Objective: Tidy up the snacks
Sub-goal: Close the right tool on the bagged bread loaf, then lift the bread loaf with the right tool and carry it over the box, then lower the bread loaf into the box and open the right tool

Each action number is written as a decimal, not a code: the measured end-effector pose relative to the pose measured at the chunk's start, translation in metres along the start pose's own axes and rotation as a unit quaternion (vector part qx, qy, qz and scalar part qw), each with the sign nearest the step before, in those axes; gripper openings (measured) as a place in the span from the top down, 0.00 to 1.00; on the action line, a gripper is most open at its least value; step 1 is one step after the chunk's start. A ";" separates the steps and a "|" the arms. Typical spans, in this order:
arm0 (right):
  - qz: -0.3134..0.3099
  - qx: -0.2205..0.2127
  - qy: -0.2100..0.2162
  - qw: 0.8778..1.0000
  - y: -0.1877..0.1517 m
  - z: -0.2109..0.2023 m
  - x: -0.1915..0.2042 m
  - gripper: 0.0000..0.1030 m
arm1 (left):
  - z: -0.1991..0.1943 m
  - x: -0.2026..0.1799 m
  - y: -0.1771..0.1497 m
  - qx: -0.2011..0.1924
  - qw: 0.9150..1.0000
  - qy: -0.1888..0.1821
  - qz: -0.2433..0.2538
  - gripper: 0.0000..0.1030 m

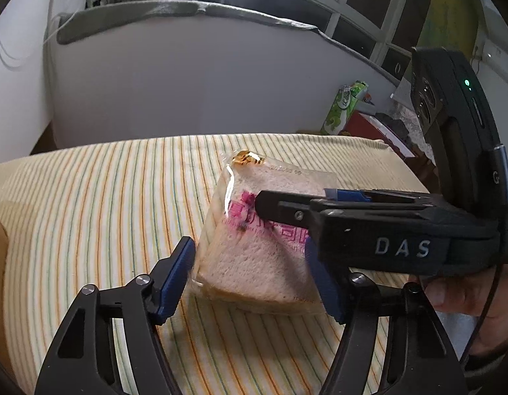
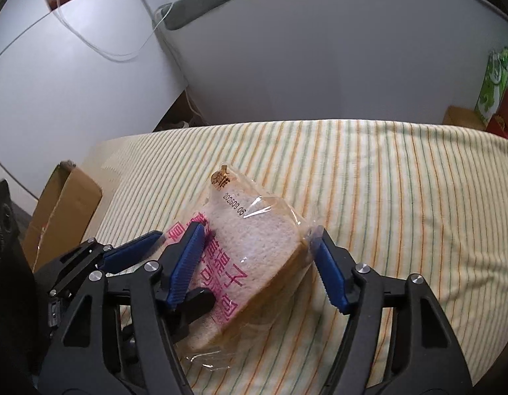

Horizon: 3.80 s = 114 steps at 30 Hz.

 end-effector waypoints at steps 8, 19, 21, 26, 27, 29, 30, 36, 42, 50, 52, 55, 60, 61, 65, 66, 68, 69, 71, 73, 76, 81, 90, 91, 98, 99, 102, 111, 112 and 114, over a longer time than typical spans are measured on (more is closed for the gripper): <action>0.010 -0.005 0.006 1.000 -0.005 -0.003 0.001 0.34 | -0.002 -0.015 -0.001 0.003 0.999 0.015 0.032 0.44; 0.041 -0.002 0.032 0.999 -0.011 -0.006 -0.009 0.34 | 0.012 -0.027 -0.015 0.043 0.996 -0.006 0.080 0.15; 0.043 -0.008 0.030 0.999 -0.009 -0.007 -0.006 0.36 | 0.014 -0.030 -0.013 0.041 0.995 0.005 0.089 0.21; 0.051 -0.027 0.032 0.998 -0.007 -0.022 -0.006 0.37 | 0.011 -0.035 -0.012 0.030 0.995 0.011 0.096 0.23; 0.052 -0.031 0.033 0.998 -0.006 -0.027 -0.005 0.37 | 0.009 -0.036 -0.011 0.027 0.995 0.012 0.100 0.23; 0.048 -0.041 0.032 0.997 -0.003 -0.043 -0.010 0.37 | 0.003 -0.038 -0.007 0.018 0.994 0.013 0.103 0.23; 0.046 -0.047 0.029 0.997 0.000 -0.050 -0.007 0.37 | -0.002 -0.041 -0.005 0.013 0.994 0.014 0.107 0.23; 0.026 -0.095 0.022 0.995 0.026 -0.113 0.006 0.37 | -0.045 -0.060 0.023 -0.029 0.991 0.018 0.130 0.23; 0.010 -0.118 0.014 0.993 0.026 -0.160 0.025 0.37 | -0.088 -0.079 0.040 -0.065 0.988 0.021 0.141 0.23; -0.002 -0.112 0.012 0.994 -0.006 -0.185 0.052 0.37 | -0.117 -0.090 0.017 -0.075 0.987 0.024 0.139 0.23; -0.007 -0.109 0.013 0.994 -0.011 -0.186 0.065 0.37 | -0.125 -0.089 0.012 -0.078 0.988 0.024 0.134 0.23; -0.020 -0.105 0.017 0.994 -0.016 -0.186 0.091 0.37 | -0.139 -0.082 0.003 -0.082 0.988 0.029 0.126 0.23; -0.053 -0.098 0.031 0.993 -0.012 -0.176 0.157 0.37 | -0.172 -0.046 -0.010 -0.099 0.989 0.044 0.101 0.23; -0.061 -0.097 0.035 0.993 -0.012 -0.174 0.170 0.37 | -0.180 -0.036 -0.011 -0.102 0.989 0.049 0.094 0.23; -0.103 -0.093 0.060 0.988 -0.007 -0.159 0.243 0.37 | -0.214 0.011 -0.016 -0.120 0.988 0.076 0.066 0.23; -0.115 -0.093 0.067 0.987 -0.005 -0.155 0.263 0.37 | -0.222 0.022 -0.018 -0.124 0.987 0.082 0.060 0.23; -0.131 -0.092 0.083 0.984 -0.003 -0.150 0.294 0.37 | -0.243 0.050 -0.021 -0.132 0.985 0.102 0.042 0.23; -0.137 -0.093 0.091 0.982 -0.001 -0.149 0.307 0.37 | -0.252 0.062 -0.022 -0.136 0.984 0.112 0.036 0.23; -0.150 -0.096 0.107 0.978 0.003 -0.148 0.333 0.37 | -0.266 0.077 -0.022 -0.141 0.981 0.130 0.029 0.23; -0.161 -0.100 0.117 0.975 0.006 -0.150 0.351 0.37 | -0.285 0.094 -0.020 -0.149 0.977 0.148 0.023 0.23; -0.172 -0.104 0.128 0.971 0.012 -0.154 0.366 0.37 | -0.302 0.107 -0.015 -0.156 0.974 0.165 0.020 0.23; -0.176 -0.099 0.131 0.971 0.015 -0.145 0.371 0.37 | -0.309 0.115 -0.011 -0.162 0.971 0.175 0.018 0.23; -0.165 -0.065 0.130 0.976 0.005 -0.103 0.363 0.37 | -0.282 0.140 -0.033 -0.132 0.977 0.166 0.004 0.23; -0.164 -0.062 0.130 0.976 0.005 -0.099 0.363 0.37 | -0.279 0.142 -0.034 -0.129 0.978 0.165 0.002 0.23; -0.169 -0.057 0.087 0.980 -0.009 -0.067 0.346 0.17 | -0.264 0.166 -0.050 -0.103 0.975 0.196 0.001 0.20; -0.166 -0.056 0.088 0.981 -0.012 -0.065 0.344 0.17 | -0.263 0.172 -0.056 -0.098 0.972 0.212 0.002 0.20; -0.167 -0.063 0.073 0.981 -0.018 -0.063 0.338 0.17 | -0.263 0.186 -0.070 -0.090 0.968 0.235 -0.010 0.20; -0.209 -0.170 -0.027 0.963 -0.028 -0.106 0.343 0.00 | -0.304 0.189 -0.073 -0.134 0.958 0.251 -0.038 0.19; -0.209 -0.172 -0.034 0.962 -0.030 -0.108 0.345 0.00 | -0.310 0.189 -0.075 -0.138 0.956 0.256 -0.038 0.19; -0.210 -0.176 -0.050 0.961 -0.033 -0.110 0.348 0.00 | -0.320 0.191 -0.076 -0.146 0.953 0.263 -0.040 0.19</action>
Point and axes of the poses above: each gripper's, at about its wrist camera, not at the fingertips, and z roughly the way its jaws point, x to its left, y to its top, the point moved 10 cm from there along z, roughly the way its jaws point, and after that the axes turned 5 degrees about -y, right-handed, at the moved point
